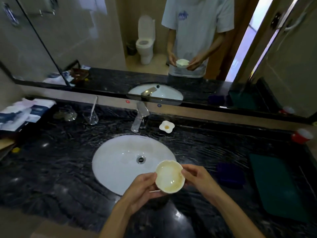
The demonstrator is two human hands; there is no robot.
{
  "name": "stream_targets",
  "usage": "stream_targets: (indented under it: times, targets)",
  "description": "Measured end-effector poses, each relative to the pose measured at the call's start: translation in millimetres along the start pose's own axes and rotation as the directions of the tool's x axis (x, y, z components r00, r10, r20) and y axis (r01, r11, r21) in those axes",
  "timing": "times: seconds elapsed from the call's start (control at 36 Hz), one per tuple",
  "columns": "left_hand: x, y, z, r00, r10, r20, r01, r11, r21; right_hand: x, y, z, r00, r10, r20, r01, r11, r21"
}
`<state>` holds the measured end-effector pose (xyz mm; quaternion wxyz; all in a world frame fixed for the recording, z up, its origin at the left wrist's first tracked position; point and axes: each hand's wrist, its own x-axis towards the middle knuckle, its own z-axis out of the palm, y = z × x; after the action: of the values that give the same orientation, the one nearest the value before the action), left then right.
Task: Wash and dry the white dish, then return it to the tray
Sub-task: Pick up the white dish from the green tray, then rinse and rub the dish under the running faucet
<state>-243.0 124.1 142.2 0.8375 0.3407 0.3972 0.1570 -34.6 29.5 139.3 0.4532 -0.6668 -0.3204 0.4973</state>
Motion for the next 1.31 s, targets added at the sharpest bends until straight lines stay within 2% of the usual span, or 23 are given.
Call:
stream_targets:
  times: [0.31,0.58,0.75,0.83,0.94,1.17,1.31]
  targets:
    - [20.0,64.7,-99.9,0.999,-0.009,-0.044,0.009,1.000,-0.003,69.2,-32.3,91.8,1.000,0.003,-0.030,-0.004,0.999,-0.035]
    - [58.4,78.5,-154.9,0.994,-0.017,-0.109,0.011,0.998,-0.058,136.7,-43.6,122.3,0.985,0.166,0.045,-0.165,0.986,-0.020]
    - [91.1,73.6,-183.1,0.985,-0.026,-0.169,0.007,0.993,-0.114,188.6,-52.5,123.5,0.979,0.175,-0.104,-0.183,0.981,-0.065]
    - [110.0,67.4,-194.2,0.981,-0.029,-0.189,0.005,0.992,-0.127,221.2,-63.9,122.5,0.974,0.126,-0.190,-0.131,0.991,-0.015]
    - [133.6,59.5,-206.1,0.983,-0.024,-0.183,0.000,0.991,-0.132,262.6,-77.4,124.4,0.951,0.139,-0.278,-0.109,0.987,0.120]
    - [170.1,43.4,-212.0,0.978,-0.019,-0.207,-0.010,0.990,-0.138,301.3,-67.2,135.5,0.956,0.130,-0.264,-0.051,0.957,0.287]
    - [189.7,41.3,-213.2,0.979,-0.024,-0.200,-0.009,0.987,-0.162,309.4,-52.4,142.1,0.967,0.019,-0.255,0.103,0.883,0.457]
